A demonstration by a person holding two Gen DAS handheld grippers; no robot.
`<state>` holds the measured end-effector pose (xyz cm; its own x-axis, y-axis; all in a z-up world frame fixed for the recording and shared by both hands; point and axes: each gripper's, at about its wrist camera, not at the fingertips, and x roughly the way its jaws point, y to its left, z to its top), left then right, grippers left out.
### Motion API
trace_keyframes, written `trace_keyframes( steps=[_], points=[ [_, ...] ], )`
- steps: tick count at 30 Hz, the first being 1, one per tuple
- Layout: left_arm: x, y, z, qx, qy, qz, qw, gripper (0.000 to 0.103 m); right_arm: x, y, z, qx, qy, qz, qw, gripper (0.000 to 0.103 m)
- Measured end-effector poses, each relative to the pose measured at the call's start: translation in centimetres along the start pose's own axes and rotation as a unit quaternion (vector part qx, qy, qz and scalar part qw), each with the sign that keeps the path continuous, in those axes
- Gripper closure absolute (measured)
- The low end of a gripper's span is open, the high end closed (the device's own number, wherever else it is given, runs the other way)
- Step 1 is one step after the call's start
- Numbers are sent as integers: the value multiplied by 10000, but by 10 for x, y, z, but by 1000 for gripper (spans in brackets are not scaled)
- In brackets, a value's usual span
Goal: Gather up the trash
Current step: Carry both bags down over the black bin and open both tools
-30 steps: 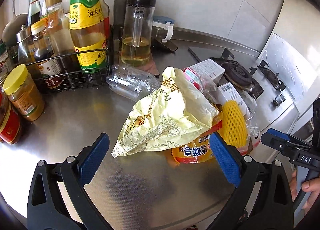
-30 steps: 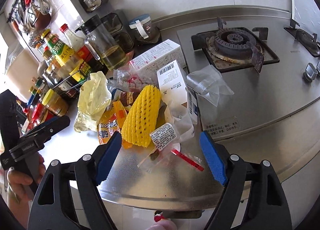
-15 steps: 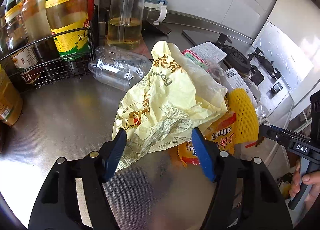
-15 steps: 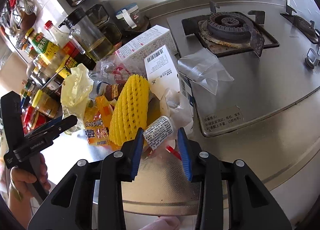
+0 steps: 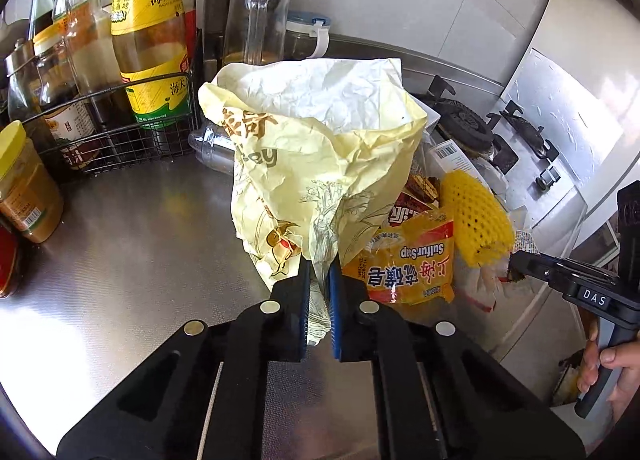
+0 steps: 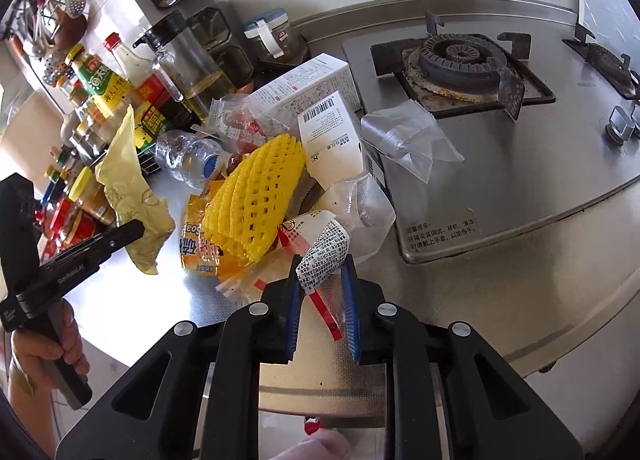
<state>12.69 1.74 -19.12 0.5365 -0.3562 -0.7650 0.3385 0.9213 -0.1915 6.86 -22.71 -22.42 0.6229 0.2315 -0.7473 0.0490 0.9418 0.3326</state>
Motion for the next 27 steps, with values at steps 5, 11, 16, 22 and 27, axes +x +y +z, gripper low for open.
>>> trace_keyframes(
  steps=[5,11,16,22,27],
  points=[
    [-28,-14,-8,6,-209,158,9997,96,-23,-4,-9,-83,-153,65,9998,83],
    [-59,-34,-30,-44,-346,276,9990,96,-51,-14,-29,-151,-219,134,9996,83],
    [-79,-51,-59,-139,-372,347,9986,96,-69,-19,-52,-272,-167,233,9992,83],
    [-97,-81,-107,-322,-336,352,9983,96,-84,-22,-88,-534,27,396,9978,83],
    [-97,-104,-154,-553,-192,317,9978,96,-84,-27,-127,-923,334,369,9945,83]
  ],
)
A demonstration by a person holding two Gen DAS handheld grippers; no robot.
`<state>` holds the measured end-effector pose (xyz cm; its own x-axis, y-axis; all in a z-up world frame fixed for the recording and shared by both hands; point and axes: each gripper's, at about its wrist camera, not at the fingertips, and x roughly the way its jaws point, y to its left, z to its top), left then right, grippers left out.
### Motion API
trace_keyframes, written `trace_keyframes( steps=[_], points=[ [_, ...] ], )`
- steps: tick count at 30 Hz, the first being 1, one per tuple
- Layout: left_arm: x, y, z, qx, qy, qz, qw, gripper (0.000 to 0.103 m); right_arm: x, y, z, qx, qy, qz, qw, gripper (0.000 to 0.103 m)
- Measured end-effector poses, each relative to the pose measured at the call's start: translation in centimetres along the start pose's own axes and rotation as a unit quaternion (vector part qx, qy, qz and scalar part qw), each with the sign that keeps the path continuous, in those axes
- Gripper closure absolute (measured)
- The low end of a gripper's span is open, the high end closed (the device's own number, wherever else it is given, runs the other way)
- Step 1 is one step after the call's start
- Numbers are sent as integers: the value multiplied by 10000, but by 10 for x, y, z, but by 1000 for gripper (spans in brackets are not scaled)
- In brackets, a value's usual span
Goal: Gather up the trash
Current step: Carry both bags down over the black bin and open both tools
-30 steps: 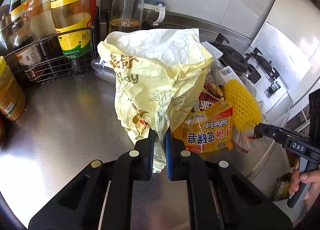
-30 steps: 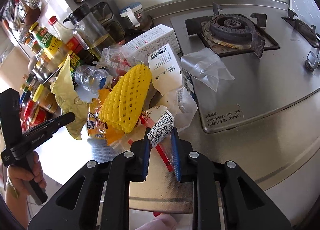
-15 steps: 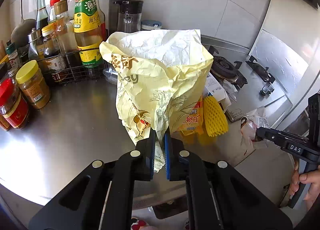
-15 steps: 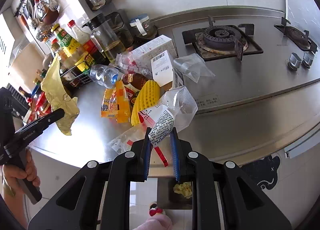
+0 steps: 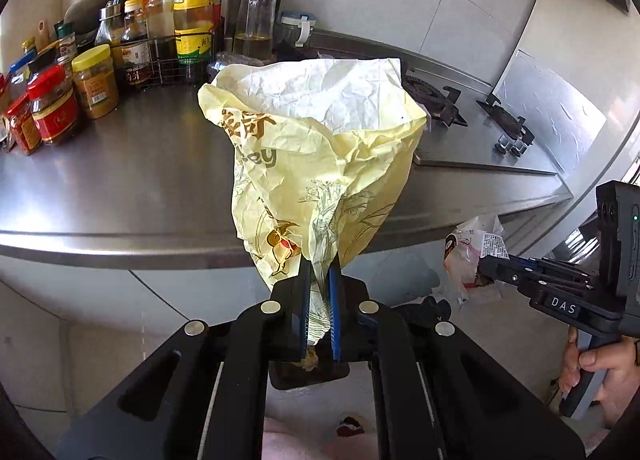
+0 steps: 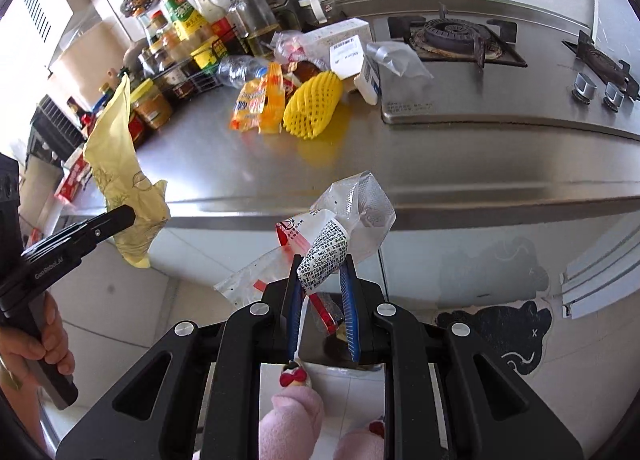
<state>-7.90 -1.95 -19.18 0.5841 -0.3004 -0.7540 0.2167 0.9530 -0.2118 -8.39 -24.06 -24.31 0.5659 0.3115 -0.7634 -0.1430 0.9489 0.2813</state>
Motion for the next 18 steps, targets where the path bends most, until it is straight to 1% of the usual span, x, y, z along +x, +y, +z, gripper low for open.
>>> trace_keyframes(
  steps=[3,8,10,13,18],
  points=[
    [9,-3,-29,-140,204,14,9997,96,11,-4,-27,-123,243,20,9996,83],
    [36,-2,-73,-413,657,-5,9970,96,44,-12,-66,-222,741,109,9969,83],
    [54,2,-89,-495,868,23,9950,96,62,-16,-80,-185,919,197,9954,83],
    [84,9,-113,-708,1215,-68,9900,96,92,-19,-101,-197,1208,224,9922,83],
    [140,19,-142,-853,1656,-178,9823,96,142,-21,-125,-455,1363,77,9896,83]
  ],
)
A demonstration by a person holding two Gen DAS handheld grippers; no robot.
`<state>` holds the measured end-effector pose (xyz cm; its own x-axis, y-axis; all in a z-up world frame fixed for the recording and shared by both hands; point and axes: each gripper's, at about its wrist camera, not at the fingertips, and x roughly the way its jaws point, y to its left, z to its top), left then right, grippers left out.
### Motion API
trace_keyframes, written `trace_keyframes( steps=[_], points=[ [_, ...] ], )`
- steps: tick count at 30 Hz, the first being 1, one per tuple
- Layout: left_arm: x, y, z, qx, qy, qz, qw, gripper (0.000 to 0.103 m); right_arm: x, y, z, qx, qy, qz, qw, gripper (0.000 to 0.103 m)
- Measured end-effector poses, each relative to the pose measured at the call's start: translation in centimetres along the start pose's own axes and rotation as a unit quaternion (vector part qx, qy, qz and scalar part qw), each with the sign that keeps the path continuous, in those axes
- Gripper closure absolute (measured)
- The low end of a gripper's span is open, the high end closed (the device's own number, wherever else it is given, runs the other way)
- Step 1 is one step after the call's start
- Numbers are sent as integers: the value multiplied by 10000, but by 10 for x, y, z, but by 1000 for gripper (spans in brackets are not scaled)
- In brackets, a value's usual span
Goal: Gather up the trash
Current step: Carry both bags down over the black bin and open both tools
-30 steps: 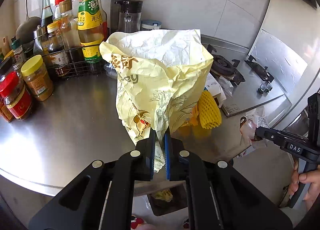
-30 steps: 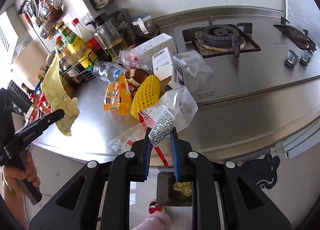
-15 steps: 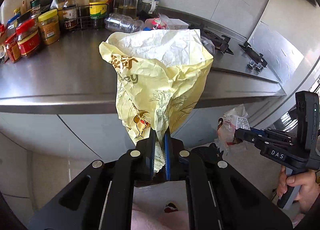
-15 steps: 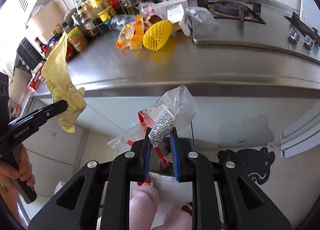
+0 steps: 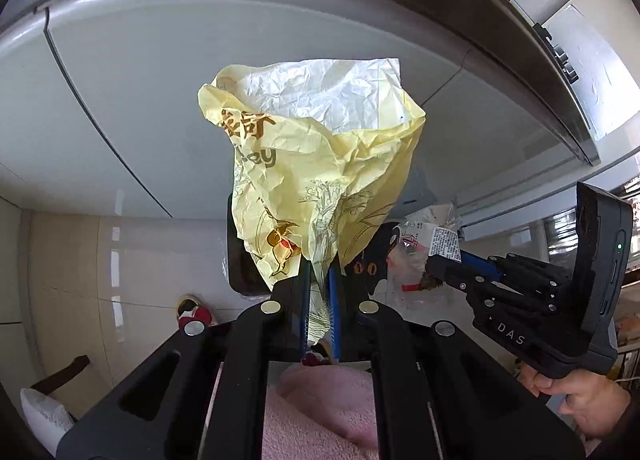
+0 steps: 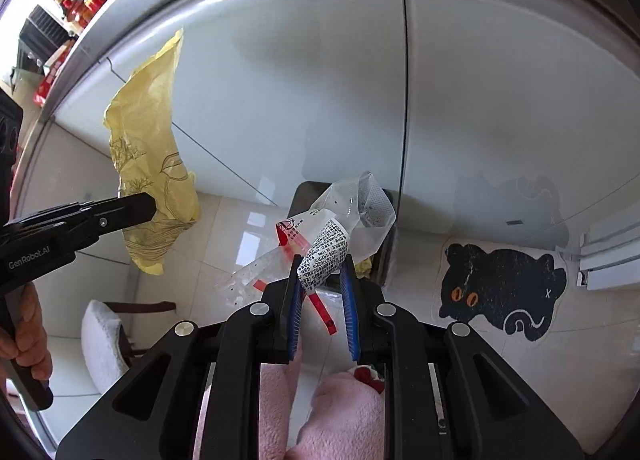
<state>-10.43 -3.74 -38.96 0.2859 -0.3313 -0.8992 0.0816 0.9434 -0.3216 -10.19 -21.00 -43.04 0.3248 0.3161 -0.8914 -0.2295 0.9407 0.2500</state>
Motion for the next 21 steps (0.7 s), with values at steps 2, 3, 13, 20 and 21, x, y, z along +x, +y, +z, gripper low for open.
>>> trace_keyframes(
  steps=[2,3,13,20,21],
  points=[
    [23,8,2,-111,133,-48,9998,96,22,-1,-1,-41,33,7,10000,83],
    [34,11,3,-165,188,-93,9996,96,33,-2,-2,-54,62,22,10000,83],
    [124,48,21,-406,654,-169,9969,96,127,-11,0,-242,488,-63,9985,83],
    [152,64,20,-449,845,-144,9953,91,162,-18,4,-75,669,-66,9977,79],
    [153,63,21,-450,858,-154,9952,89,163,-17,3,-49,678,-73,9977,78]
  ],
)
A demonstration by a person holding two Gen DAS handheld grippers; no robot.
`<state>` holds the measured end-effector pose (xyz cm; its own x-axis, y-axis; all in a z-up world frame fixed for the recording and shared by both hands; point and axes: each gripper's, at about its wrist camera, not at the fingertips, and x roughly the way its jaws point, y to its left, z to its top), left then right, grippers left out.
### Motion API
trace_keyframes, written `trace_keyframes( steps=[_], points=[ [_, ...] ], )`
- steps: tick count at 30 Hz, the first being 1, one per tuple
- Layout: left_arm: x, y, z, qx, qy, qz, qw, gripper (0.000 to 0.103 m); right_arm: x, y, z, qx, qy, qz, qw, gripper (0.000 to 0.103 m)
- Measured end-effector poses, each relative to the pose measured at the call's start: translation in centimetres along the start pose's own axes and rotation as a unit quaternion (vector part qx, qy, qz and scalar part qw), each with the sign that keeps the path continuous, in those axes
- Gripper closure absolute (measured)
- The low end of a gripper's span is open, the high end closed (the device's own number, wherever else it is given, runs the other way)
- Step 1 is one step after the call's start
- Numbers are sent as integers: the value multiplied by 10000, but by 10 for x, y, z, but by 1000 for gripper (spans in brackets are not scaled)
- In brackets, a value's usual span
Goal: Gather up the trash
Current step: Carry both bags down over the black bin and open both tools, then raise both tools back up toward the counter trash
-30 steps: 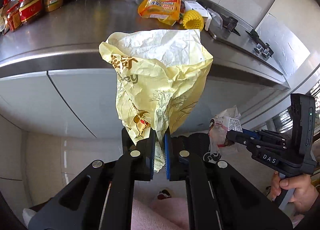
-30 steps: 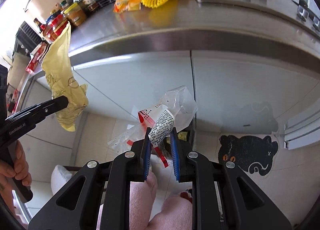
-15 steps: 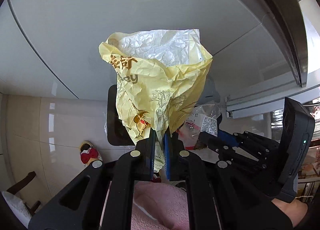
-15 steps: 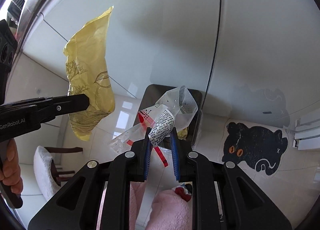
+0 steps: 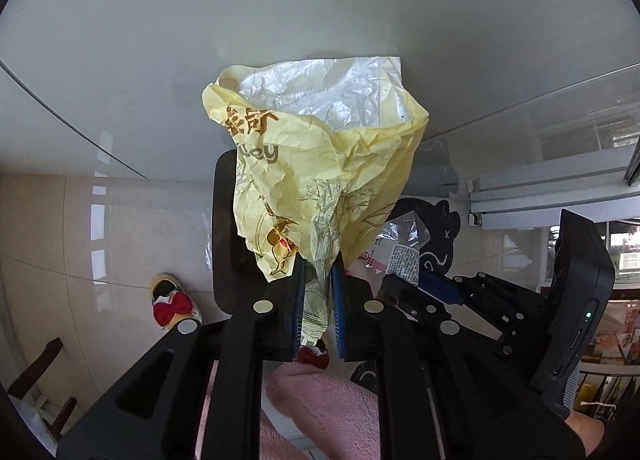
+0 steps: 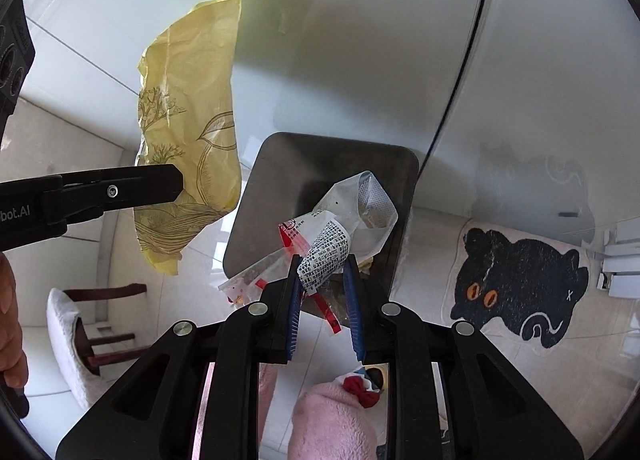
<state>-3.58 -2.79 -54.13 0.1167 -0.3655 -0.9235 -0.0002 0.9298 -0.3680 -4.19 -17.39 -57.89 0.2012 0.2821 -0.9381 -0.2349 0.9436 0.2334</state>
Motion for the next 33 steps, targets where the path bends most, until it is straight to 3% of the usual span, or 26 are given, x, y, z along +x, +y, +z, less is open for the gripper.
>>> trace_keyframes(
  steps=[1,2,3,11,20,26,33],
  points=[
    [0,-1,1,-8,3,-11,10000,82,0,-1,0,19,1,2,10000,67],
    [-2,-1,1,-9,-7,-4,10000,74,0,-1,0,44,-3,38,10000,48],
    [-4,-1,2,-9,-27,2,10000,70,-1,-2,0,59,-24,68,10000,41],
    [-25,-10,5,-63,-156,32,9999,29,-15,3,4,-17,-134,28,9999,17],
    [-99,-32,3,-92,-543,14,9985,19,-83,4,-1,-70,-295,-82,9995,11],
    [-178,-56,-5,71,-1031,-80,9946,8,-171,7,5,91,-815,-86,9966,3],
    [-262,-89,5,622,-1627,27,9847,8,-279,14,28,239,-1655,-9,9859,3]
  ],
)
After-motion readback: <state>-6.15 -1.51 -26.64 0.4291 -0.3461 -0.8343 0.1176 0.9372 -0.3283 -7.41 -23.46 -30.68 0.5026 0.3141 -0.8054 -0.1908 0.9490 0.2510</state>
